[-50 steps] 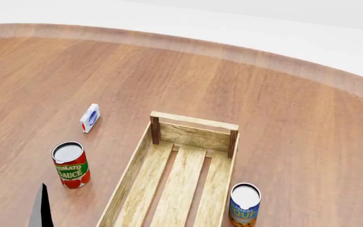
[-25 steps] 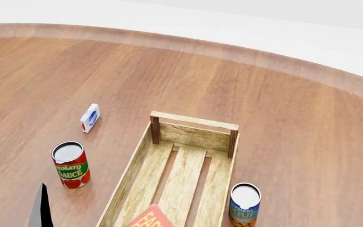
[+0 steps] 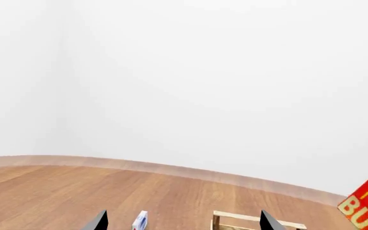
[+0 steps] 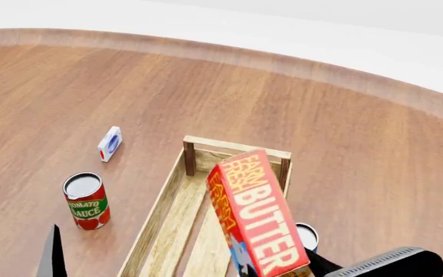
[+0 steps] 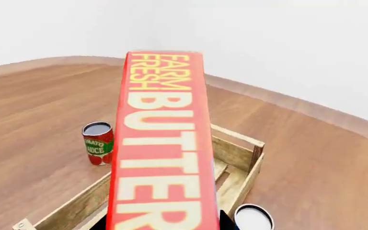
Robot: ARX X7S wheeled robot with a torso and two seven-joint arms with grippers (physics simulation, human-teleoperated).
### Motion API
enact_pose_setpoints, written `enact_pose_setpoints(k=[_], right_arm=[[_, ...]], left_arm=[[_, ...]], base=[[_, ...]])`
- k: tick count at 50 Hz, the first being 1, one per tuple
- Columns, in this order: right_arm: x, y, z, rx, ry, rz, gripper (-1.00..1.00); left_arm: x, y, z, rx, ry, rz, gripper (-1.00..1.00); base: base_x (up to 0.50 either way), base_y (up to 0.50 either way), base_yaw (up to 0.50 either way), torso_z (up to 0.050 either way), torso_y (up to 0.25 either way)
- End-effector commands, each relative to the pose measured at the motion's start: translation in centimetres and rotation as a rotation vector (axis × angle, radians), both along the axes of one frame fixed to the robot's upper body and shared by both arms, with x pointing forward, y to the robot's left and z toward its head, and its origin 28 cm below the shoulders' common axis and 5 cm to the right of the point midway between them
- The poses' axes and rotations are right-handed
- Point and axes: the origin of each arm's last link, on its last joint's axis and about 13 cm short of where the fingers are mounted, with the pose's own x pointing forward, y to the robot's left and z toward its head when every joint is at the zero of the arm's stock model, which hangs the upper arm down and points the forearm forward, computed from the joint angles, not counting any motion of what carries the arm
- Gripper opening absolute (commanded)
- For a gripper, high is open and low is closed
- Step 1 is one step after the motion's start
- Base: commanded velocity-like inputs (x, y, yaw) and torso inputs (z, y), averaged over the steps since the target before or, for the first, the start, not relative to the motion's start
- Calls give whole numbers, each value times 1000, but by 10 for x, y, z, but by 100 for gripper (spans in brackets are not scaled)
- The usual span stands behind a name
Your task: Pick up the butter and put it in the tray.
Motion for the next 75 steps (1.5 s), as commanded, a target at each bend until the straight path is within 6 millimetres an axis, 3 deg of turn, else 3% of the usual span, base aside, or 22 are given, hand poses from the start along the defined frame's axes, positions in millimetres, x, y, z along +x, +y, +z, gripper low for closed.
enact_pose_setpoints(k=[1,15,21,42,45,46,52,69,75], right_arm=[[33,11,11,77,-92,-52,-100],[64,34,9,142,-154,-132,-100],[79,48,-1,223,-176,-208,-100],[127,113,-22,273,-125,-442,-100],[131,120,-24,179,-139,-514,-100],[143,146,-27,176,13,-582,-100],[147,154,-42,136,69,-601,-100],[156,170,-47,129,125,-626,-100],[163,170,-59,86,135,-637,-100]], left_arm=[[1,1,1,0,-8,4,100],[1,1,-1,1,-6,5,100],[2,2,-1,-2,-5,7,100],[3,3,-1,-8,-2,14,100],[2,3,-1,-5,-4,13,100],[4,4,0,-10,-2,17,100],[4,5,0,-11,-2,17,100],[3,5,0,-14,-2,14,100],[3,5,1,-17,-3,16,100]], base=[[0,0,0,0,0],[0,0,0,1,1],[0,0,0,0,0],[0,0,0,0,1],[0,0,0,0,3],[0,0,0,10,0],[0,0,0,0,2],[0,0,0,1,1],[0,0,0,0,2]])
